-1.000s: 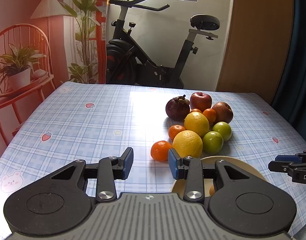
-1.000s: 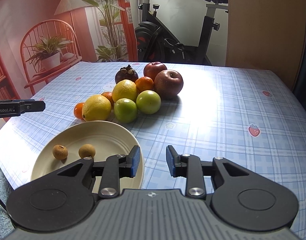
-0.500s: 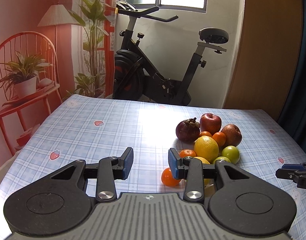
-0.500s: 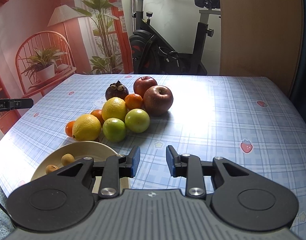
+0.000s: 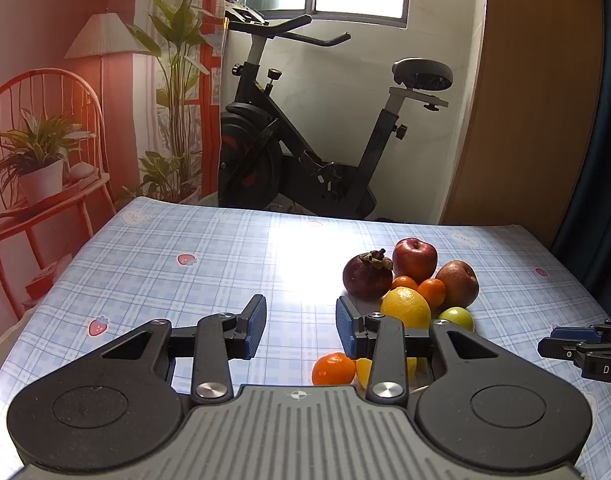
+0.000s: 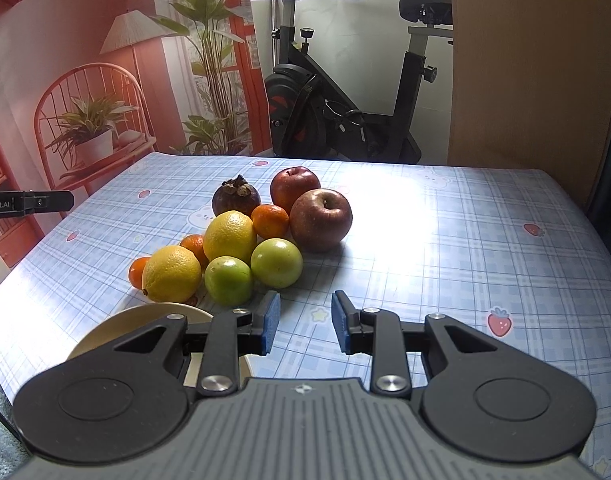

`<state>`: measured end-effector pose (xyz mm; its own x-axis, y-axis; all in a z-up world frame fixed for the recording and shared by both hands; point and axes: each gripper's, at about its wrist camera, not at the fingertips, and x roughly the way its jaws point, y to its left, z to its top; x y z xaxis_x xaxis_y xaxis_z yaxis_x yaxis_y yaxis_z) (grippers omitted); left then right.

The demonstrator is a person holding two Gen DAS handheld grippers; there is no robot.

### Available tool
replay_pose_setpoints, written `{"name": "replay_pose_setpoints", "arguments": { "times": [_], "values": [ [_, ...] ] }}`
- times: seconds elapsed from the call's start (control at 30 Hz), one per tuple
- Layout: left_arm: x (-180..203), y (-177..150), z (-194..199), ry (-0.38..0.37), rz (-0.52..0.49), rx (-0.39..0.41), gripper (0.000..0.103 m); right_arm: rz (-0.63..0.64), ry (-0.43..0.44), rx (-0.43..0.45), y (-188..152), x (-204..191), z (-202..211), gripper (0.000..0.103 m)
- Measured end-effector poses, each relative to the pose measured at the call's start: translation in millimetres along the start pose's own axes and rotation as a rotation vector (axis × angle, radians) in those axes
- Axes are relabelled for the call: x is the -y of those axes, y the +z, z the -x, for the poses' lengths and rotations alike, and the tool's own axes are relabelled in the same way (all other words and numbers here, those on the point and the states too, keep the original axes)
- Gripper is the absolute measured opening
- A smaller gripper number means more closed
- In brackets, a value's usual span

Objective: Organize fruits
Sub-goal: 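Withdraw both open tools from the plate back toward the fruit pile, then grasp a tangerine with the right tool while the left tool grasps another tangerine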

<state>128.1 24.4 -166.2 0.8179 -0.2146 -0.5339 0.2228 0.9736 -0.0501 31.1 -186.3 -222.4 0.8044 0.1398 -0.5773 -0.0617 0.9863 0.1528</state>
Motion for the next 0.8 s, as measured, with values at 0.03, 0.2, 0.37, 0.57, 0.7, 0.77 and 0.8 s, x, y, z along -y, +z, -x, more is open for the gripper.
{"name": "replay_pose_setpoints", "arguments": {
  "times": [0.03,0.2,0.37,0.57,0.7,0.77,0.8],
  "values": [
    [-0.4,0.8,-1.5,0.002,0.002,-0.002,0.040,0.003,0.000,0.000,0.9,0.1,-1.0,0.031],
    [-0.2,3.9,-5.7,-0.002,0.005,-0.006,0.040,0.012,0.004,0.001,8.5,1.8,-7.8,0.031],
    [5.0,5.6,-10.8,-0.018,-0.014,-0.010,0.040,0.029,0.016,0.010,19.3,3.2,-14.9,0.031],
    [-1.6,5.9,-21.5,-0.012,0.015,-0.040,0.040,0.055,0.037,0.006,27.9,1.2,-27.1,0.031],
    [-9.9,12.6,-24.2,0.005,0.045,-0.039,0.040,0.056,0.070,0.007,36.3,2.2,-36.5,0.031],
    [-12.1,16.3,-24.9,0.014,0.049,-0.033,0.040,0.058,0.079,0.010,41.4,2.6,-40.5,0.031],
    [-12.8,18.8,-25.7,0.016,0.050,-0.030,0.040,0.061,0.084,0.013,44.1,2.3,-42.6,0.031]
  ]
}}
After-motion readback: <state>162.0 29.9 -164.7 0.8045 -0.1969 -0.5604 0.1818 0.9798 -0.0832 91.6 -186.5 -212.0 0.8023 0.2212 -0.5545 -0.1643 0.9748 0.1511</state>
